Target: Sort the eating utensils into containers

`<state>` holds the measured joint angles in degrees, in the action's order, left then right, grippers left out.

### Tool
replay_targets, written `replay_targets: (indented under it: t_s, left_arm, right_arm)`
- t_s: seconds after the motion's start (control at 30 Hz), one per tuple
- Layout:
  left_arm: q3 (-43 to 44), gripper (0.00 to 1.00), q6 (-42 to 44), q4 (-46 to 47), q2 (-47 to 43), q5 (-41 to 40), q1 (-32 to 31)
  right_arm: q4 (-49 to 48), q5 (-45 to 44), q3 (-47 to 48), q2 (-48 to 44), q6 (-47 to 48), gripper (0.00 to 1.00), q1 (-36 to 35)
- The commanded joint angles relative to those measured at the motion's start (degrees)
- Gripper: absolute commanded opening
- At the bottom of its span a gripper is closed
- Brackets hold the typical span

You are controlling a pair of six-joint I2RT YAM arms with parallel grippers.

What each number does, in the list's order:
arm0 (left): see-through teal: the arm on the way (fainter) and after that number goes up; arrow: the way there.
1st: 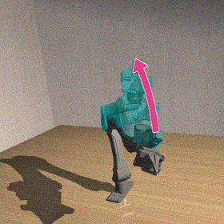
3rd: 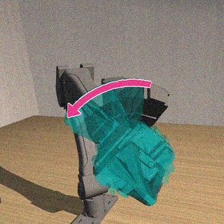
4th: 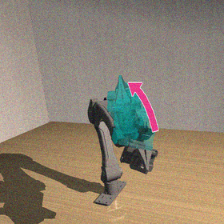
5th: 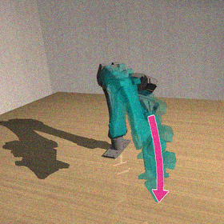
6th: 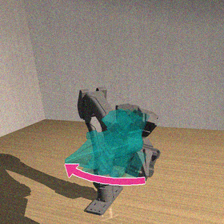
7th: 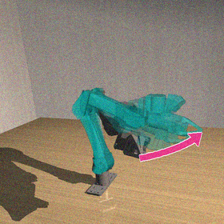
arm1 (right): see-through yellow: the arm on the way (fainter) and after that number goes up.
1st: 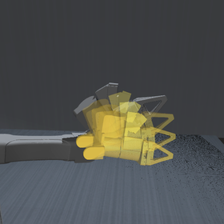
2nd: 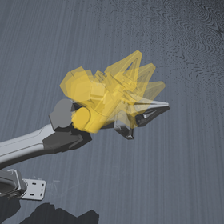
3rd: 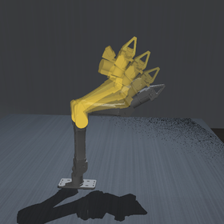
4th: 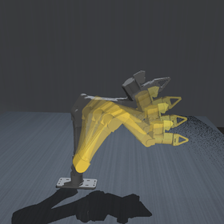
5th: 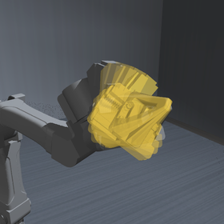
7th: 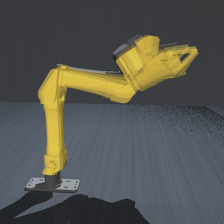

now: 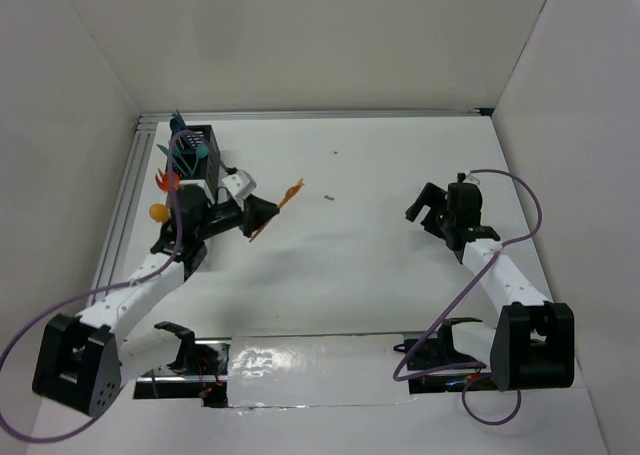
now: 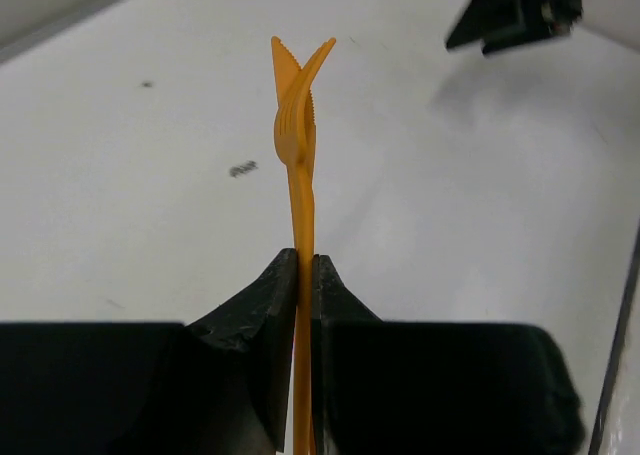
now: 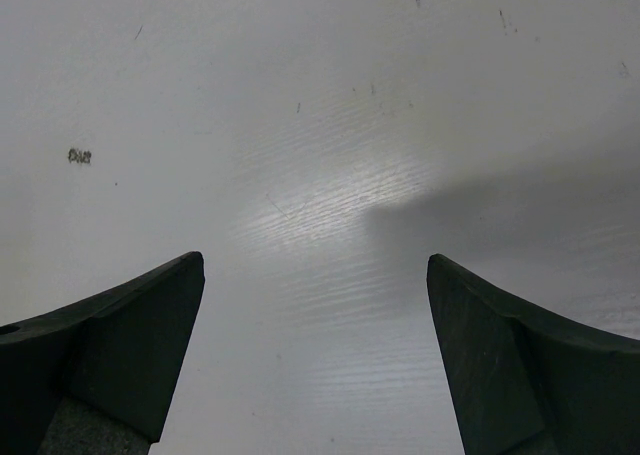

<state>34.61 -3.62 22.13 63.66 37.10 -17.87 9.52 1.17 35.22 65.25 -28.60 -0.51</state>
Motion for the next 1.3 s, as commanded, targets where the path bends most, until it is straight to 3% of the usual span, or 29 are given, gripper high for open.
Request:
replay_targets:
  t_s: [0.0,0.17,0.23,0.3,0.33,0.6,0.77,1.27]
  left_arm:
    - [-2.6,0.0,-6.5,9.0,-6.5,-5.5,5.0]
    - [-6.8,0.0,-8.6,10.5,-15.1,-12.7,10.9]
    - [-7.8,0.0,-10.5,11.8,-17.1,-13.5,16.7]
    - [-8.9,0.0,-11.1,12.9,-19.4,-14.6,17.3]
    - [-9.0,0.0,-11.1,13.0,-20.8,-15.4,21.1]
    - [-9.8,0.0,-12.6,10.3,-24.6,-21.9,29.9]
    - [-12.5,0.0,-12.4,14.6,-24.8,-22.0,33.8]
    - [-21.4,0.01,-11.5,23.2,-22.6,-25.3,34.8]
  right_arm:
    - [-1.2,0.6,0.4,-1.4,0.6,0.98,-0.8]
    - [-1.2,1.1,0.4,-1.5,0.6,0.98,-1.0]
    - [-1.2,1.1,0.9,-1.8,0.7,0.98,-1.1]
    - [-1.2,1.1,0.9,-1.9,0.7,0.98,-1.2]
    - [-1.2,1.1,0.9,-1.7,0.7,0.98,-1.1]
    - [-1.2,1.1,0.9,-1.8,0.8,0.98,-1.0]
    - [-1.2,1.1,1.4,-1.6,0.8,0.98,-1.2]
    - [-1.2,1.1,1.4,-0.4,1.0,0.98,-1.1]
